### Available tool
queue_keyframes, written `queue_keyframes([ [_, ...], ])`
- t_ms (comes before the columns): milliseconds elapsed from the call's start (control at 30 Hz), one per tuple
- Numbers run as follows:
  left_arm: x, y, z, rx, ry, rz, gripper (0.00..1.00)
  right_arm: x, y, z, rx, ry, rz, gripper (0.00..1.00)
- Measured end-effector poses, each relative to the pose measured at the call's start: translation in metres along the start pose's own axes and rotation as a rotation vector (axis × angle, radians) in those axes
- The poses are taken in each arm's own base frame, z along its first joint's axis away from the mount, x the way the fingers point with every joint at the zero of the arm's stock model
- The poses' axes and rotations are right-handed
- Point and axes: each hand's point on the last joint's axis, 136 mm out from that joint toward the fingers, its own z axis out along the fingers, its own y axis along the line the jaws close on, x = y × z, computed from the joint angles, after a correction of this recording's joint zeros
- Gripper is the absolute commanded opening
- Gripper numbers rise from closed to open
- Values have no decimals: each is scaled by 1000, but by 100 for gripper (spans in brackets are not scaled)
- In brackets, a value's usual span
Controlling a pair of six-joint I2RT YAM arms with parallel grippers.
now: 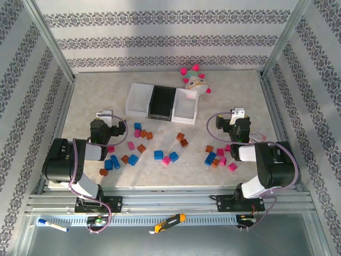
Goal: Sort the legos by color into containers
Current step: Pick up the lego from the center of the table.
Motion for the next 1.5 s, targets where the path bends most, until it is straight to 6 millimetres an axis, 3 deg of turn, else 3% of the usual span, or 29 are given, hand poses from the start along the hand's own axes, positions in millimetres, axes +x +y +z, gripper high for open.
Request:
queue_keyframes([
  [967, -2, 9, -2, -51, -4, -4, 99, 1, 0, 0, 0, 5, 0, 98],
  [1067, -15, 12, -11, -72, -19, -8, 99, -2, 0, -2, 2, 29, -1, 98],
  [1300, -76, 17, -44, -128, -108, -52, 99, -55, -7, -14, 44, -7, 50, 98],
  [1500, -104, -17, -59, -97, -40, -55, 99, -82, -8, -32, 48, 20, 143, 98],
])
